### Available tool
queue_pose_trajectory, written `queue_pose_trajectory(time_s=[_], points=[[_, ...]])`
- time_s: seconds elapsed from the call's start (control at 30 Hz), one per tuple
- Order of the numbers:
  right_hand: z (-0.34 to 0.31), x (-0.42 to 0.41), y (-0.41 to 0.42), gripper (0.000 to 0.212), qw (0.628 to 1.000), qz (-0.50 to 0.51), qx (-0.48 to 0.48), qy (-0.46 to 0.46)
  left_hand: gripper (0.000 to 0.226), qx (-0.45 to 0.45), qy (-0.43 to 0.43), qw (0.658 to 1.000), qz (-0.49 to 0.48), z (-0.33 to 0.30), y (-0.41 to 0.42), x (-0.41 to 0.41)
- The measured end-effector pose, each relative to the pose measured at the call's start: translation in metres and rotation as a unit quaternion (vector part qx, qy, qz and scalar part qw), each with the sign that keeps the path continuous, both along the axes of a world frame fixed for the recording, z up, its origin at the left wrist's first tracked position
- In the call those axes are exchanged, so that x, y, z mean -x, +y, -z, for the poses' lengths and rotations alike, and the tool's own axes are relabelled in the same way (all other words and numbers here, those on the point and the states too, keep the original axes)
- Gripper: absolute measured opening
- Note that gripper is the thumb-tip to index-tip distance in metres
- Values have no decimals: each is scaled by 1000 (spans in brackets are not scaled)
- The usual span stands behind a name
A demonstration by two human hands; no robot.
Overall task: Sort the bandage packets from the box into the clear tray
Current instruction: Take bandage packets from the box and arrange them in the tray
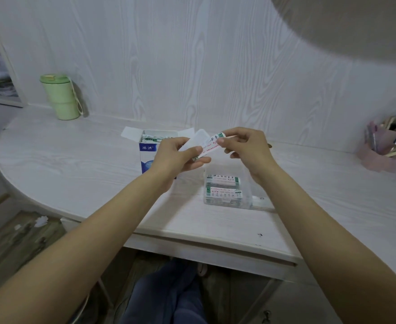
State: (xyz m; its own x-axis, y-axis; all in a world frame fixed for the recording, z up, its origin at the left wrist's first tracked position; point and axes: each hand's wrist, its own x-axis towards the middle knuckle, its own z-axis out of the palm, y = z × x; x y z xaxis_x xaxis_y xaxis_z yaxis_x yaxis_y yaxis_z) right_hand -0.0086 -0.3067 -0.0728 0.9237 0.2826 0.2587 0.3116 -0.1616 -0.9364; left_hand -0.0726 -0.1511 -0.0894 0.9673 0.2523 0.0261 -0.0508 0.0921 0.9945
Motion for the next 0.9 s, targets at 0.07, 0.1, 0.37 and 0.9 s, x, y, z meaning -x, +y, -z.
queue_pose_trajectory(time_s=[0.07, 0.1, 0.37, 0.9], points=[[3, 0, -1, 12, 1000, 12, -1, 12, 14, 3, -1, 1000, 1, 0, 0, 1], [5, 0, -3, 15, 1000, 13, 4, 19, 13, 2, -1, 1000, 2, 0, 0, 1], [13, 2, -16, 7, 998, 14, 13, 59, 3, -30, -8, 999, -6, 0, -2, 0], [36, -7, -27, 4, 954, 117, 274, 40, 7, -6, -18, 999, -34, 4, 6, 0]])
